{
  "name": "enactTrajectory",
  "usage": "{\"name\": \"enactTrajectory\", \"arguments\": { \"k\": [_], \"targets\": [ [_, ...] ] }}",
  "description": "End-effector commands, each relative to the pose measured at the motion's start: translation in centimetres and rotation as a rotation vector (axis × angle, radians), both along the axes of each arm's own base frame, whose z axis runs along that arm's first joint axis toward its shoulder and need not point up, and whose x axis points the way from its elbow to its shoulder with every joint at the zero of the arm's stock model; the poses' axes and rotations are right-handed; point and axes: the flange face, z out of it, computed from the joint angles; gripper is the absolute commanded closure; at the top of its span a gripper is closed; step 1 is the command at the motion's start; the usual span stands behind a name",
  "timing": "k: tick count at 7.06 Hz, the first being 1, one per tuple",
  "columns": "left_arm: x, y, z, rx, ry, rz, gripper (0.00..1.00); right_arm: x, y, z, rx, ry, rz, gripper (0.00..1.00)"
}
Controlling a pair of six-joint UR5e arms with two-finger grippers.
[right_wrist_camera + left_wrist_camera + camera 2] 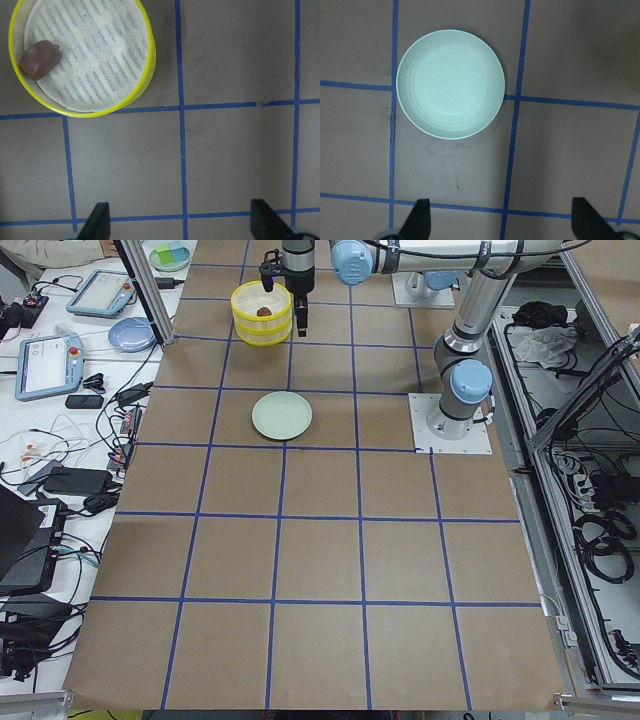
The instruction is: Stack buns with steamer
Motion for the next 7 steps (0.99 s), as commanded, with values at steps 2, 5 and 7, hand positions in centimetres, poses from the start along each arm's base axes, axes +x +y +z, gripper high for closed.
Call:
{"name": "enactTrajectory", "arguments": {
  "k": [2,5,7],
  "targets": [
    [-0.01,-0.06,0.08,-0.007,0.003,0.0,0.0,0.02,-0.41,0.18,-0.035,-0.001,0.005,0.0],
    [0.25,-0.08,0.08,-0.006,-0.007,0.003,0.0,0.06,-0.34,-0.71,-0.018,-0.004,0.015,0.0],
    [0.35,0.07,0.15,0.001,-0.025,0.0,0.0,0.09,-0.34,-0.72,-0.018,-0.007,0.018,0.0]
  ]
}}
